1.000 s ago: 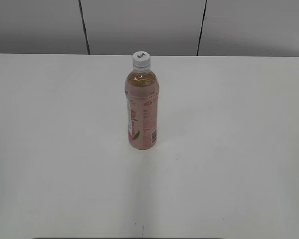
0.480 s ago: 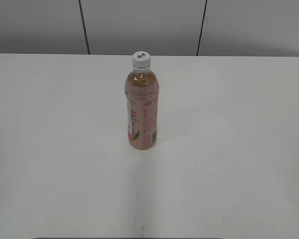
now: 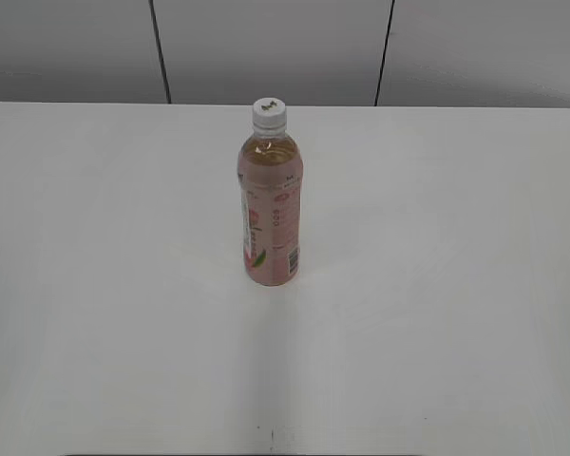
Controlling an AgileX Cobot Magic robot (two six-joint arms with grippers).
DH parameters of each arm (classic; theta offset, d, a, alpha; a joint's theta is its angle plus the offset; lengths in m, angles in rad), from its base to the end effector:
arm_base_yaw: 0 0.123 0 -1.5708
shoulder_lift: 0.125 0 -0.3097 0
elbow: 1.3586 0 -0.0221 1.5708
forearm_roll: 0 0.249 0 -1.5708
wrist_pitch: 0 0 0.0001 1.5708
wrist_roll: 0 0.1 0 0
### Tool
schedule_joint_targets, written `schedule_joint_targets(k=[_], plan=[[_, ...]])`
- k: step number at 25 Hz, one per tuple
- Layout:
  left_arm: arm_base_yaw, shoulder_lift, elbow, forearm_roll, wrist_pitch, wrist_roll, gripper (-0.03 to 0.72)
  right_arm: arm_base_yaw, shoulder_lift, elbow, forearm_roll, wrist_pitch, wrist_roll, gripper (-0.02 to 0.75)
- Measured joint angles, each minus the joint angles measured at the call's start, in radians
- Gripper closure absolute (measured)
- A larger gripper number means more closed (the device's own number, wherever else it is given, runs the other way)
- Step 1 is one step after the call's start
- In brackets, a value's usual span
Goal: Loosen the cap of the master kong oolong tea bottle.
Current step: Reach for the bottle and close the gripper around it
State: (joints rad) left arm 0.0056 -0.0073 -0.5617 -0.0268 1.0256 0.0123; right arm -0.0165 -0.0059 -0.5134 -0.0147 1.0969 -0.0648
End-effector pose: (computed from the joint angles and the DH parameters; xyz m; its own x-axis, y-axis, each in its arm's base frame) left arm -0.0305 -0.0025 0.2926 -0.3609 -0.0036 -0.9326 0.0152 0.9998 -0.0098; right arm -0.0274 -0.0009 0.2727 -0.4717 -0.0637 -0.8795 -0.0057 0.9976 -0.0692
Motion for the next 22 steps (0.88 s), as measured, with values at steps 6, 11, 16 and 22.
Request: schedule_joint_targets(k=[6, 11, 16, 22], plan=[[0.0, 0.066, -0.012, -0.046, -0.09, 0.002, 0.442, 0.0, 0.0, 0.0, 0.0, 0.0, 0.0, 0.496], [0.0, 0.17, 0.007, -0.056, -0.359, 0.004, 0.442, 0.0, 0.0, 0.0, 0.0, 0.0, 0.0, 0.496], [0.0, 0.324, 0.165, -0.071, -0.653, 0.005, 0.442, 0.0, 0.0, 0.0, 0.0, 0.0, 0.0, 0.496], [0.0, 0.567, 0.305, -0.079, -1.045, 0.005, 0.442, 0.0, 0.0, 0.0, 0.0, 0.0, 0.0, 0.496]])
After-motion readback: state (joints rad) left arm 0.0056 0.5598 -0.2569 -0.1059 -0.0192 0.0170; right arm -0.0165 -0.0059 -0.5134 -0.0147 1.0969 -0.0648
